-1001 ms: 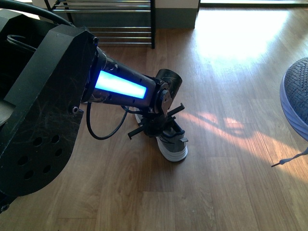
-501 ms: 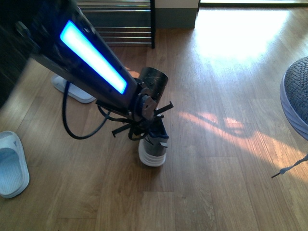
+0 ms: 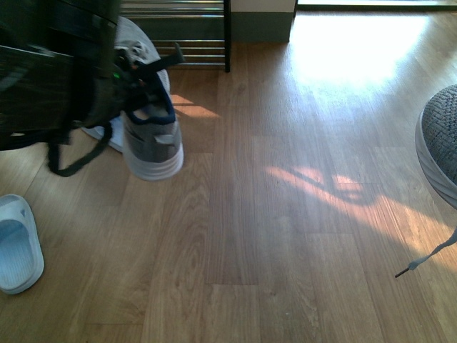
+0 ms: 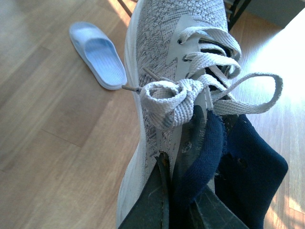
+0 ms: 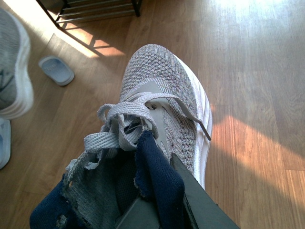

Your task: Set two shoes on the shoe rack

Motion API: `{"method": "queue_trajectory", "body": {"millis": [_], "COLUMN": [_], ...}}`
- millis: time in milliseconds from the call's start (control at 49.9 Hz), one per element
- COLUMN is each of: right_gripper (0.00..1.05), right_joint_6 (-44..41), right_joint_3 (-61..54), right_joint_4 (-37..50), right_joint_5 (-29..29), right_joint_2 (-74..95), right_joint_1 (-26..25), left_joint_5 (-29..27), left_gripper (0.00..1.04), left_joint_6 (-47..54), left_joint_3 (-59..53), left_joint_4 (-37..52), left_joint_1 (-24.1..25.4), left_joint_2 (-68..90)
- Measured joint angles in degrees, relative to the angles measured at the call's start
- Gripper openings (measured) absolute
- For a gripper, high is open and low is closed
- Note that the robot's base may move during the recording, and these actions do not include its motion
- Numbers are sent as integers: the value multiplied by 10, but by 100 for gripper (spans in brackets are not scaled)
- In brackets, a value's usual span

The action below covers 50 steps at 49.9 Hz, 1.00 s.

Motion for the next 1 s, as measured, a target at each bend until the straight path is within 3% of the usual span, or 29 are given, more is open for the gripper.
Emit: {"method": "queue_trajectory", "body": {"millis": [280,1001], "right_gripper": [1,1], "right_joint_6": [0,0], "right_joint_3": [0,0], "right_joint_4": [0,0], "right_joint_5": [0,-1], "right_joint_2": [0,0], "right_joint_1": [0,0], "left_joint_5": [-99,-94], "left_gripper": [2,2], "left_joint_6": [107,131], "left_joint_3": [-179,-184], "left_joint_4": [-19,-19], "left_joint_1": [3,2], "left_joint_2": [-289,-294]}}
